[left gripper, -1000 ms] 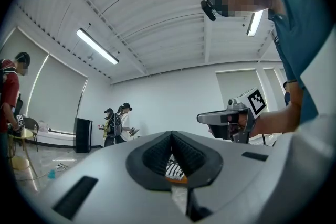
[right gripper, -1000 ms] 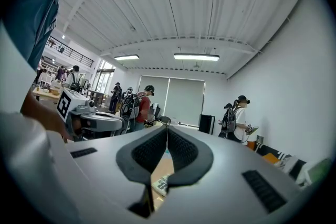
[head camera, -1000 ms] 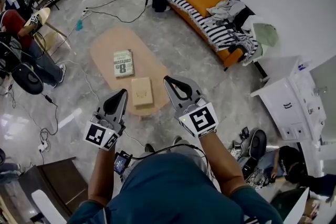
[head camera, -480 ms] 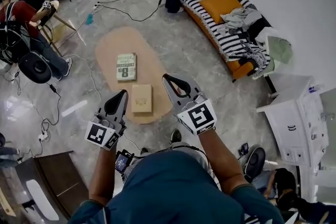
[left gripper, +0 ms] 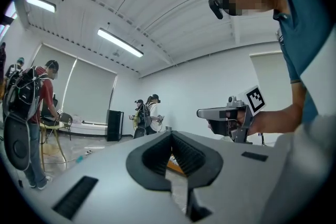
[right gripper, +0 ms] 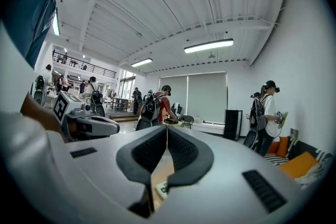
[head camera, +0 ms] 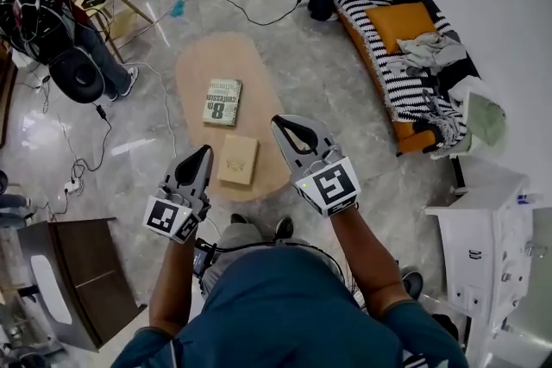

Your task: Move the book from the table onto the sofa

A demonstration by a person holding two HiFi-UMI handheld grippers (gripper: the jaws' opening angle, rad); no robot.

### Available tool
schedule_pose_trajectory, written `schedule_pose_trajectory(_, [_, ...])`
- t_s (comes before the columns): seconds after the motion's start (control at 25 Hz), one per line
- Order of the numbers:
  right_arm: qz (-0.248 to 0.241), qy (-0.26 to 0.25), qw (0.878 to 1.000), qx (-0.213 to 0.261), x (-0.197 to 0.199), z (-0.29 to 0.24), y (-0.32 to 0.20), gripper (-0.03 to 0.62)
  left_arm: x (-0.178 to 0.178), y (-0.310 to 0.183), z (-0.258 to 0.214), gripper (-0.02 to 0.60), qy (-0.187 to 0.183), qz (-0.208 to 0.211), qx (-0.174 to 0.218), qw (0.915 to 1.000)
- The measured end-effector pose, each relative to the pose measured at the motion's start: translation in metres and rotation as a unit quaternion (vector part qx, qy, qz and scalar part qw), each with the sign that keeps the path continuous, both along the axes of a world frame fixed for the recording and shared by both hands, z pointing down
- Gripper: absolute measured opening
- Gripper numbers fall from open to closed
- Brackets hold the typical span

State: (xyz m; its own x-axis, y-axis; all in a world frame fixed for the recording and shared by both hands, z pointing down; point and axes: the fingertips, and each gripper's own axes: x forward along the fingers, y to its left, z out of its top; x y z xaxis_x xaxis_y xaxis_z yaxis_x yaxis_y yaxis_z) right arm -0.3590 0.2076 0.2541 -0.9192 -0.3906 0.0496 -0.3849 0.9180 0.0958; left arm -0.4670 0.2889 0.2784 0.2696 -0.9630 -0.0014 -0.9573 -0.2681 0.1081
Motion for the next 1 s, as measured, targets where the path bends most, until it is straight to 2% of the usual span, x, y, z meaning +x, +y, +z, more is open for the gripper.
schedule_pose_trajectory(0.2, [-0.017, 0.016, 1.000, -0.009, -0.036, 0.015, -0.018, 0.015, -0.035, -0.008, 0.028, 0.005, 0.016, -0.020, -0.023, 0.9994])
schedule_pose_trajectory(0.44, [-0.034, 0.026, 0.999, -0.004, -0.088, 0.021, -0.035, 0.015, -0.080, -0.022, 0.043, 0.005, 0.034, -0.034, -0.021, 0.9986])
schedule_pose_trajectory(0.64, [-0.064, 0.038, 0.997, -0.007, -0.120, 0.028, -0.049, 0.015, -0.099, -0.030, 0.040, 0.005, 0.019, -0.064, -0.024, 0.9975])
schedule_pose_trajectory(0.88, [-0.125, 0.042, 0.991, -0.017, -0.148, 0.048, -0.075, 0.015, -0.114, -0.044, 0.053, 0.005, 0.016, -0.131, -0.038, 0.9905])
schedule_pose_trajectory(1.0, [-0.168, 0.046, 0.984, -0.027, -0.154, 0.065, -0.093, 0.015, -0.116, -0.053, 0.065, 0.005, 0.021, -0.196, -0.046, 0.9794])
